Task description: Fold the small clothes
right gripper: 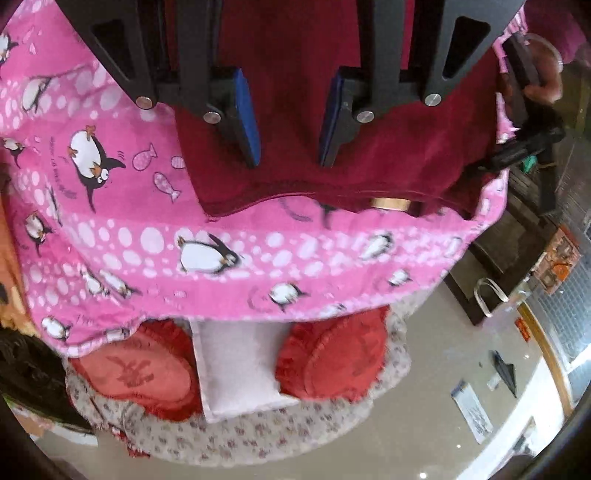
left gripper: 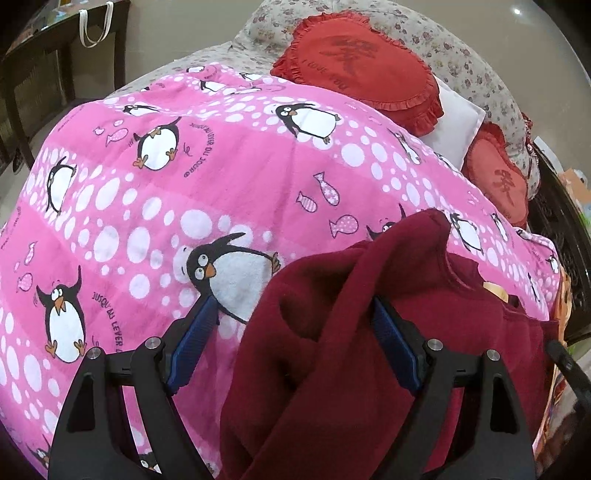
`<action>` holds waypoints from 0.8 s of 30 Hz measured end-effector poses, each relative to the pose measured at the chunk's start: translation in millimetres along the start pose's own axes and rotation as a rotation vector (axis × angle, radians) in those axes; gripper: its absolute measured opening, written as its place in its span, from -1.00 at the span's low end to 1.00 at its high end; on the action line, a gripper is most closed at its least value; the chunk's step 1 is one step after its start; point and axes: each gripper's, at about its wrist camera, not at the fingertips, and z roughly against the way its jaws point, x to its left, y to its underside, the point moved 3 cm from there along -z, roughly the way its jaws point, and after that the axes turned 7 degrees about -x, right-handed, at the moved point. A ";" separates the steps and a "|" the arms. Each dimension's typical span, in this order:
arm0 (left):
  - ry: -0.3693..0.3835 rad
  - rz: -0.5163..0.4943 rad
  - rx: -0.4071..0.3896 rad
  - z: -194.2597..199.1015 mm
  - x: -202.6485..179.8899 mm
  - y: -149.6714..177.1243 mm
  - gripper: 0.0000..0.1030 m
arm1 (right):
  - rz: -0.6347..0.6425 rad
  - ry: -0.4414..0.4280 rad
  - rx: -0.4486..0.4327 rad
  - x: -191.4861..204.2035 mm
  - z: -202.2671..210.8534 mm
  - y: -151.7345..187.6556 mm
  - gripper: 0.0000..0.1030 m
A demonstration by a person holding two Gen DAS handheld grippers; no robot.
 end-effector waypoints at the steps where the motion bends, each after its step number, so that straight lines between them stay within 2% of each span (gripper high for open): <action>1: 0.000 0.000 0.000 0.9 0.0 0.4 0.66 | 0.013 -0.021 -0.007 9.7 4.8 0.0 -0.40; 7: 0.020 0.016 0.012 20.1 3.0 4.2 0.65 | 0.126 -0.182 0.049 86.2 -6.2 4.3 -0.40; 12: 0.079 0.055 -0.014 58.3 21.8 17.1 0.65 | 0.217 -0.226 0.078 141.4 -42.9 9.2 -0.40; 15: 0.096 0.094 -0.011 72.8 41.7 30.6 0.65 | 0.201 -0.245 0.108 164.4 -77.2 6.8 -0.40; 17: 0.106 0.097 -0.001 77.7 51.5 40.7 0.65 | 0.183 -0.227 0.143 173.0 -106.4 6.4 -0.40; 19: 0.114 0.090 0.010 79.9 56.6 49.1 0.65 | 0.120 -0.216 0.232 172.5 -140.7 10.3 -0.39; 22: 0.127 0.097 0.037 76.4 64.6 59.6 0.65 | 0.030 -0.214 0.238 168.6 -147.8 0.7 -0.38; 24: 0.157 0.114 0.057 72.5 67.6 67.6 0.65 | -0.010 -0.246 0.241 174.6 -138.8 -4.0 -0.21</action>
